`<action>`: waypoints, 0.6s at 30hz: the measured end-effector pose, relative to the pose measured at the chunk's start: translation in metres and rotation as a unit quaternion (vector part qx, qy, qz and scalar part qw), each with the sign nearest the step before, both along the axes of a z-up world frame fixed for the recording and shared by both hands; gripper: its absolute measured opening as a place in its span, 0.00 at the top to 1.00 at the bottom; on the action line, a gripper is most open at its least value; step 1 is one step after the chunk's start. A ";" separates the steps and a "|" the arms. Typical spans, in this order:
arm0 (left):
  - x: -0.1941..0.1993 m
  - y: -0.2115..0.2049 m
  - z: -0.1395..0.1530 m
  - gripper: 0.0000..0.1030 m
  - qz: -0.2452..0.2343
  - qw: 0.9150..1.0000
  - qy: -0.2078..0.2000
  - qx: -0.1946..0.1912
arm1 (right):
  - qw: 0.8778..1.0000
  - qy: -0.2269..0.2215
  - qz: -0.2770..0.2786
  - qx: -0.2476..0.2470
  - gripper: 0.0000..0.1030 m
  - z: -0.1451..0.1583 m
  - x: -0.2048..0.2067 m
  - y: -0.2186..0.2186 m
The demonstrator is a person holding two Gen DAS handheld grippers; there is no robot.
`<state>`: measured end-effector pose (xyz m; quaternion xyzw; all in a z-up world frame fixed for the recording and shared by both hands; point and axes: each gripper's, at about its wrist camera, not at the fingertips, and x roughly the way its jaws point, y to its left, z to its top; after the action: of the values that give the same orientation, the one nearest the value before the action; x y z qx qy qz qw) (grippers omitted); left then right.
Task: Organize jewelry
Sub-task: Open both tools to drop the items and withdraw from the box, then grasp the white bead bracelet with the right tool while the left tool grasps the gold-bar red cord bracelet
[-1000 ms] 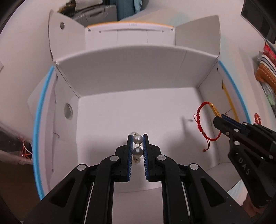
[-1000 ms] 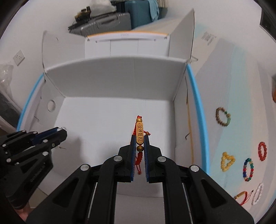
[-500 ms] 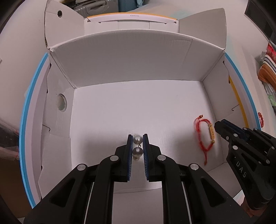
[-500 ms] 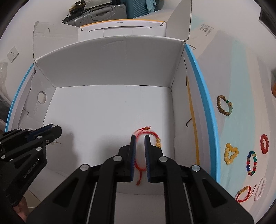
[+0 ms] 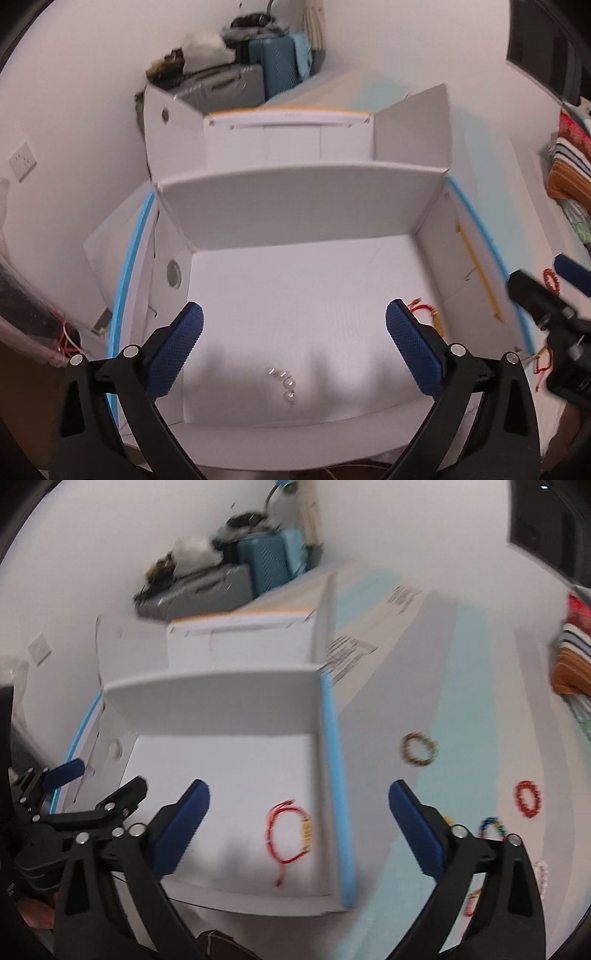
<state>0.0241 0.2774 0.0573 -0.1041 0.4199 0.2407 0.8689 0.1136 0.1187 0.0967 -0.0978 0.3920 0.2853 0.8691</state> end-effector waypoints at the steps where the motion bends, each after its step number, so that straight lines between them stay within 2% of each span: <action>1: 0.000 -0.004 0.003 0.05 -0.005 1.000 -0.004 -0.002 | 1.000 -0.006 -0.006 0.002 0.07 0.005 -0.001 -0.007; 7: 0.007 -0.045 0.016 0.05 -0.051 0.998 -0.035 -0.002 | 0.997 -0.054 -0.063 0.001 0.07 0.024 0.007 -0.063; 18: 0.045 -0.147 0.016 0.05 -0.158 0.986 -0.056 -0.023 | 0.987 -0.053 -0.149 -0.015 0.07 0.018 0.029 -0.182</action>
<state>0.0695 0.1304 0.0735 -0.0703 0.3873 0.0847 0.9154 0.1427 -0.0631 0.1150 -0.0660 0.3600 0.1414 0.9198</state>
